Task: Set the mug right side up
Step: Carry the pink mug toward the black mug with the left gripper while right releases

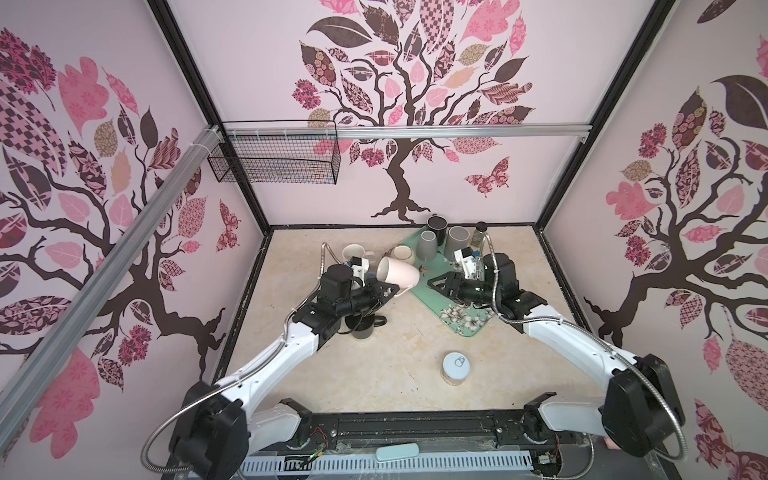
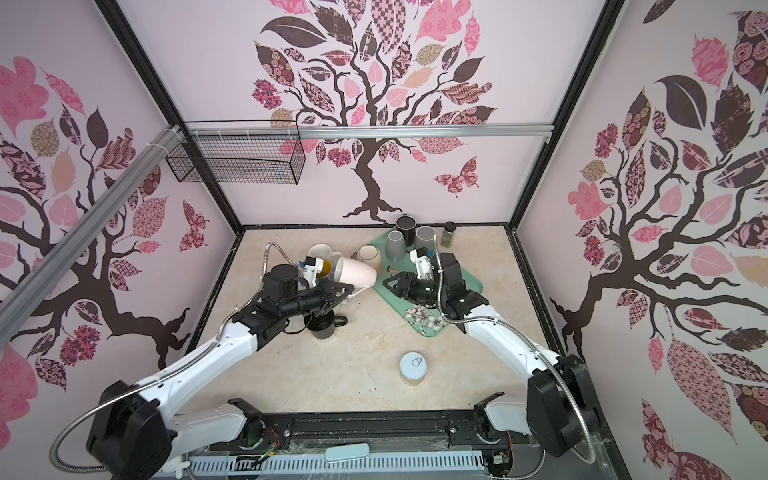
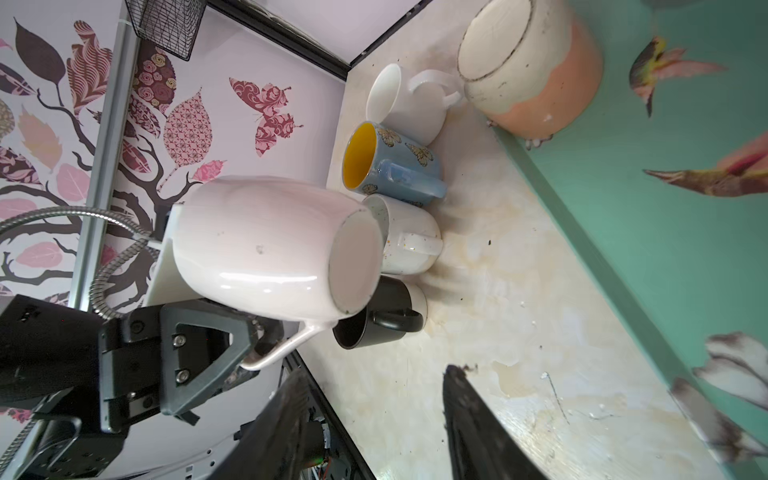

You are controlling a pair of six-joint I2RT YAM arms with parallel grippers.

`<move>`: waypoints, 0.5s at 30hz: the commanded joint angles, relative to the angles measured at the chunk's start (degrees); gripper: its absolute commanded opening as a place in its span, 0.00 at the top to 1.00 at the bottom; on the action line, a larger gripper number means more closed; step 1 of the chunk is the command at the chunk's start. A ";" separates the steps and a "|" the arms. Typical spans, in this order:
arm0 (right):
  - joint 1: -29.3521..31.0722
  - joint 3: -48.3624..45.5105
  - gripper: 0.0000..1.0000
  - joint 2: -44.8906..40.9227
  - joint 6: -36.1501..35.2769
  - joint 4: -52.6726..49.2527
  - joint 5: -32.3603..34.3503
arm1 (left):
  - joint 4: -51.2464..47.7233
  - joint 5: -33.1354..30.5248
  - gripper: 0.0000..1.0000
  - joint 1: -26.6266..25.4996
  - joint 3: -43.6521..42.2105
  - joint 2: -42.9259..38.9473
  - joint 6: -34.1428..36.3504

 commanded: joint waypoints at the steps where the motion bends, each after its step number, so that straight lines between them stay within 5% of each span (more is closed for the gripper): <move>1: 0.12 0.80 0.46 -3.95 -5.84 -7.21 2.18 | -18.36 -12.34 1.00 -0.78 3.32 -7.97 9.32; 10: 0.13 -3.72 0.43 -12.10 -10.59 -12.88 5.89 | -51.51 -36.40 1.00 -2.56 6.91 -20.87 11.86; 15: 0.14 -5.91 0.43 -12.44 -10.46 -11.23 3.89 | -61.52 -40.84 1.00 -2.67 6.76 -23.61 7.70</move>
